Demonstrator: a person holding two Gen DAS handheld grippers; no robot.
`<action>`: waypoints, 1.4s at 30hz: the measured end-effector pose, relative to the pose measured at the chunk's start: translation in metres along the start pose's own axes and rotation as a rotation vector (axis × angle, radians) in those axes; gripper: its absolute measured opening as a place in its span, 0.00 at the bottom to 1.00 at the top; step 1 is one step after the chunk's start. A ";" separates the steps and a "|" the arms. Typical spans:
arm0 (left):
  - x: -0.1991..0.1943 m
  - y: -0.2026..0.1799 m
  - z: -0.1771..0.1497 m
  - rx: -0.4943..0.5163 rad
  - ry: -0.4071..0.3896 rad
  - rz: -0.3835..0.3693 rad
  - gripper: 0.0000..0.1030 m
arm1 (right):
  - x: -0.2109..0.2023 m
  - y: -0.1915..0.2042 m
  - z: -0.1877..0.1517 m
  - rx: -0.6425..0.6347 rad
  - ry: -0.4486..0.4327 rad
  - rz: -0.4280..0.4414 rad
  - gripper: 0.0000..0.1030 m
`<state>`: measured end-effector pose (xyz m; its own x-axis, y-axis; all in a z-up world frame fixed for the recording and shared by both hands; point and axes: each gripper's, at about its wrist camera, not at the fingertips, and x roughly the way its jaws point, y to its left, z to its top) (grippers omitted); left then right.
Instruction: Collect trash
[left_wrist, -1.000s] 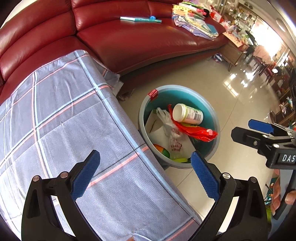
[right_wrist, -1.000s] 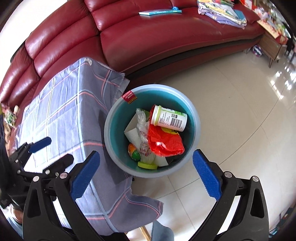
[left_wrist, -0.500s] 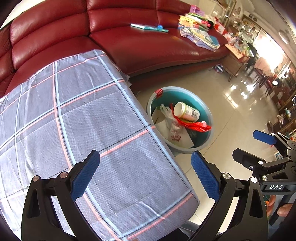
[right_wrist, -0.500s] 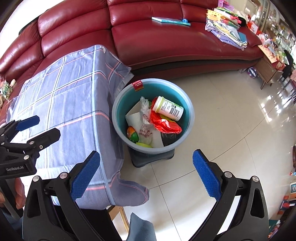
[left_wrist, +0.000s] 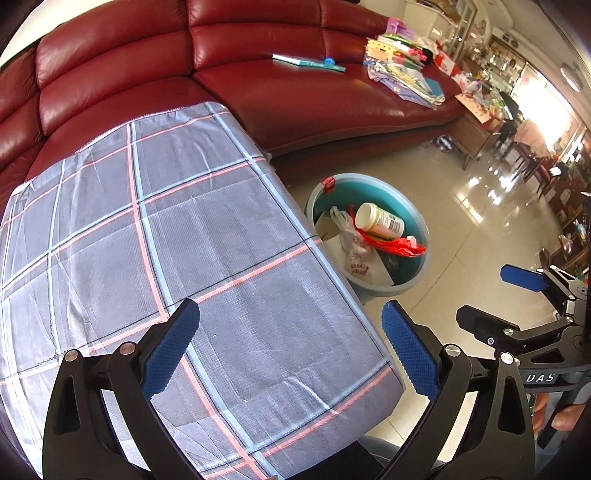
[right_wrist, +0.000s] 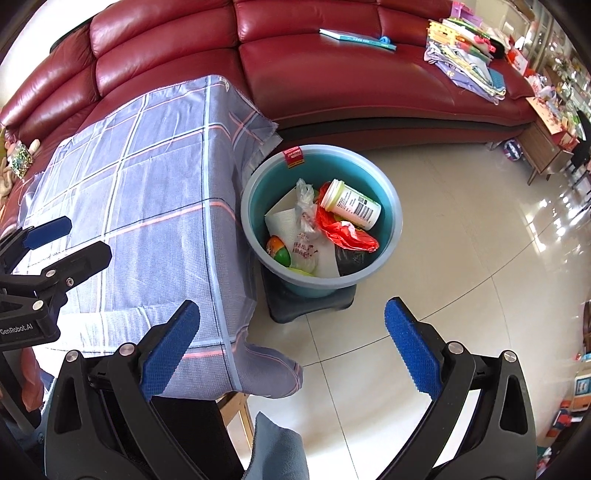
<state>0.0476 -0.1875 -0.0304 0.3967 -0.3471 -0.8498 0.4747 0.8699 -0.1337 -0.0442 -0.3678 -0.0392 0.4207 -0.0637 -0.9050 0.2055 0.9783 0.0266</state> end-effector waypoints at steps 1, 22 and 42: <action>0.000 0.001 0.000 -0.001 -0.001 0.004 0.96 | 0.001 0.001 0.000 -0.001 0.001 0.002 0.93; 0.002 -0.005 -0.003 0.036 -0.018 0.058 0.96 | 0.012 -0.002 0.002 0.018 0.022 -0.003 0.93; 0.005 -0.012 -0.001 0.065 0.000 0.075 0.96 | 0.014 -0.011 0.005 0.024 0.027 -0.011 0.93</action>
<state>0.0427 -0.1997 -0.0338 0.4332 -0.2822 -0.8560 0.4934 0.8690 -0.0368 -0.0363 -0.3805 -0.0507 0.3944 -0.0683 -0.9164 0.2312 0.9725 0.0270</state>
